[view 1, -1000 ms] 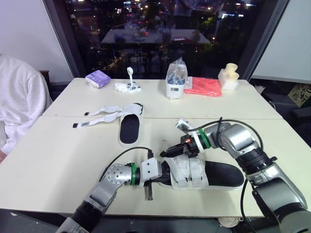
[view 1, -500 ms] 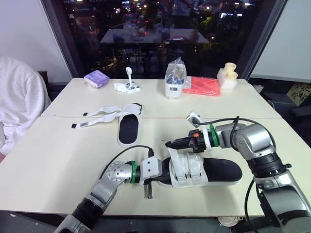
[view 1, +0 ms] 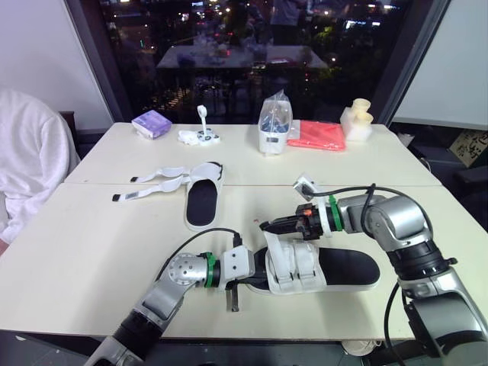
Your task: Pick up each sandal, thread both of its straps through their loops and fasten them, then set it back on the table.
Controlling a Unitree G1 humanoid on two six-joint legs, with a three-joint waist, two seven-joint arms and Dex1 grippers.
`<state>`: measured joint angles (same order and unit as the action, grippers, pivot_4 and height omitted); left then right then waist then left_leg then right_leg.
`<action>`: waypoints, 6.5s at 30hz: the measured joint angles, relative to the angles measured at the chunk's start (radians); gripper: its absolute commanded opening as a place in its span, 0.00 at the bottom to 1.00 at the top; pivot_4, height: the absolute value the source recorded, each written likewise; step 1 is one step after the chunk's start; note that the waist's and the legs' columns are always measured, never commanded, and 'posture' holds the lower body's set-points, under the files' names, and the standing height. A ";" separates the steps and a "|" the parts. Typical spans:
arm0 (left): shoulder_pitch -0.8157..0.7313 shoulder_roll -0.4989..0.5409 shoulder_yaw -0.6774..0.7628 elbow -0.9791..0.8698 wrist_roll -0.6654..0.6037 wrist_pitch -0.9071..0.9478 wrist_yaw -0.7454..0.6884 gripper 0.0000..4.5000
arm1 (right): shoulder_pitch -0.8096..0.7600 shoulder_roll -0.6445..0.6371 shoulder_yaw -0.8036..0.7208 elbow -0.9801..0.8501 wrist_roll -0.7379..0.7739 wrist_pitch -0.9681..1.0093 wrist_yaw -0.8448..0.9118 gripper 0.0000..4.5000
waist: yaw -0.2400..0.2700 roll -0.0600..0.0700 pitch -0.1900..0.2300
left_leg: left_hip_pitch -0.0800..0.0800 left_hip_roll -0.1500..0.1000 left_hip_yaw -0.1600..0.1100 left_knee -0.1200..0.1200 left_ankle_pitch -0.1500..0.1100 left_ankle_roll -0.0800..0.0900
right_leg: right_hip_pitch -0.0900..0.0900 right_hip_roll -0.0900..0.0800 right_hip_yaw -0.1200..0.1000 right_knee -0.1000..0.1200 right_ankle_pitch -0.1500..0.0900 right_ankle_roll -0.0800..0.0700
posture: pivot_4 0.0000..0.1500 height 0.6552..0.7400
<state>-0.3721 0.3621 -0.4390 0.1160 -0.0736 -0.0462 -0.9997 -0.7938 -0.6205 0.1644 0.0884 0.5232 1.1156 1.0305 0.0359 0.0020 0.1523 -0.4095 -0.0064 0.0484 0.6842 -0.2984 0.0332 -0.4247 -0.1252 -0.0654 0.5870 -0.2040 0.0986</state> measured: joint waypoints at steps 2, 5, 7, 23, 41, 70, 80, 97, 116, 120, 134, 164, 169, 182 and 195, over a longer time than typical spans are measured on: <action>-0.001 0.000 0.000 -0.001 0.000 0.000 0.000 0.00 | 0.000 -0.008 -0.016 0.019 0.007 0.001 -0.001 0.01 | -0.001 0.000 0.000 | 0.000 0.000 0.000 0.000 0.000 0.000 | 0.000 0.000 0.000 0.000 0.000 0.000 | 1.00 1.00; -0.001 0.000 0.000 -0.001 0.000 0.000 0.000 0.00 | 0.001 -0.022 -0.032 0.011 0.027 0.008 -0.004 0.01 | -0.003 0.000 0.000 | -0.001 0.001 0.000 0.000 0.000 0.000 | 0.000 0.001 0.000 0.000 0.000 0.000 | 1.00 1.00; -0.001 0.000 0.000 -0.002 0.001 0.000 0.000 0.00 | 0.015 -0.029 -0.053 -0.018 0.045 0.021 -0.013 0.01 | -0.006 0.001 0.000 | -0.001 0.002 0.000 0.000 0.000 0.000 | 0.000 0.002 0.000 0.001 0.000 0.000 | 1.00 1.00; -0.001 0.003 0.001 -0.001 0.001 -0.001 0.000 0.00 | 0.060 -0.027 -0.093 -0.062 0.070 0.026 -0.080 0.01 | -0.023 0.001 0.001 | -0.001 0.002 0.000 0.000 0.000 0.000 | 0.000 0.002 0.000 0.001 0.000 0.000 | 1.00 1.00; 0.004 0.006 0.003 -0.004 0.001 -0.001 0.005 0.00 | 0.003 0.013 0.037 0.149 -0.030 -0.140 -0.003 0.01 | -0.025 0.001 0.001 | 0.000 0.002 0.000 0.000 0.000 0.000 | 0.000 0.002 0.000 0.002 0.000 0.000 | 1.00 1.00; 0.012 0.008 0.001 -0.013 0.008 -0.003 0.006 0.00 | -0.110 0.065 0.257 0.465 -0.511 -0.614 -0.072 0.77 | -0.024 0.000 -0.001 | 0.002 0.002 0.000 -0.001 0.000 0.000 | 0.000 0.002 0.000 0.006 0.000 0.000 | 1.00 1.00; 0.016 0.005 -0.001 -0.021 0.008 -0.003 0.009 0.00 | -0.036 -0.073 0.072 0.278 -0.541 -0.790 -0.141 0.77 | -0.021 0.002 0.000 | 0.001 0.001 0.000 -0.001 0.000 0.000 | 0.000 0.002 -0.001 0.006 0.000 0.000 | 1.00 1.00; -0.023 0.003 0.001 0.037 0.008 -0.040 -0.013 0.00 | 0.393 -0.420 0.007 0.205 -0.973 -1.992 -0.514 0.77 | -0.022 0.001 0.001 | 0.005 0.002 0.003 0.000 0.001 -0.001 | 0.005 0.004 0.002 0.006 -0.003 0.004 | 1.00 1.00; -0.050 0.113 0.084 -0.039 -0.070 0.126 -0.082 0.00 | 0.128 -0.304 0.147 0.396 -1.519 -2.457 -0.999 0.77 | -0.054 -0.001 0.004 | 0.004 0.004 0.004 0.000 0.002 -0.003 | 0.000 0.007 0.005 0.009 -0.003 0.003 | 1.00 1.00; -0.033 0.167 0.151 -0.095 -0.114 0.207 -0.083 0.00 | 0.063 -0.262 0.187 0.399 -1.607 -2.474 -1.098 0.77 | -0.055 -0.002 0.008 | 0.004 0.004 0.004 -0.001 0.003 -0.005 | -0.002 0.008 0.006 0.011 -0.003 0.003 | 1.00 1.00; -0.034 0.201 0.296 -0.142 -0.187 0.337 -0.018 0.00 | -0.028 -0.215 0.347 0.425 -1.788 -2.451 -1.328 0.16 | -0.053 -0.004 0.013 | 0.003 0.004 0.004 -0.001 0.006 -0.010 | -0.002 0.008 0.007 0.011 -0.003 0.003 | 1.00 1.00; -0.066 0.175 0.375 -0.266 -0.321 0.430 0.040 0.00 | -0.315 0.056 0.215 1.034 -1.335 -1.270 -0.866 0.01 | -0.061 0.000 0.018 | 0.002 0.004 0.005 -0.002 0.009 -0.014 | -0.003 0.009 0.006 0.014 0.000 0.007 | 1.00 1.00; -0.069 0.176 0.373 -0.263 -0.317 0.430 0.041 0.00 | -0.394 0.129 0.259 1.163 -1.334 -1.199 -0.925 0.01 | -0.063 0.000 0.018 | 0.002 0.003 0.004 -0.002 0.009 -0.015 | -0.004 0.009 0.006 0.014 0.000 0.008 | 1.00 1.00; -0.060 0.176 0.358 -0.281 -0.308 0.433 0.056 0.00 | -0.377 0.117 0.310 1.142 -1.321 -1.190 -0.893 0.98 | -0.067 0.000 0.018 | 0.002 0.003 0.004 -0.002 0.010 -0.015 | -0.004 0.009 0.006 0.015 0.000 0.008 | 1.00 1.00; -0.083 0.176 0.323 -0.277 -0.249 0.412 0.070 0.00 | 0.376 -0.225 -0.021 -0.178 -0.871 -0.937 -0.211 0.98 | -0.048 0.000 0.018 | 0.003 0.003 0.001 -0.001 0.006 -0.008 | 0.000 0.010 0.006 0.014 0.000 0.011 | 1.00 1.00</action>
<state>-0.4550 0.5382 -0.1164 -0.1609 -0.3225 0.3658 -0.9301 -0.4182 -0.8450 0.1436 -0.0894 -0.3476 0.1782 0.8192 -0.0117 0.0017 0.1699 -0.4065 -0.0029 0.0490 0.6835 -0.2928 0.0247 -0.4250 -0.1151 -0.0591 0.6014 -0.2042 0.1095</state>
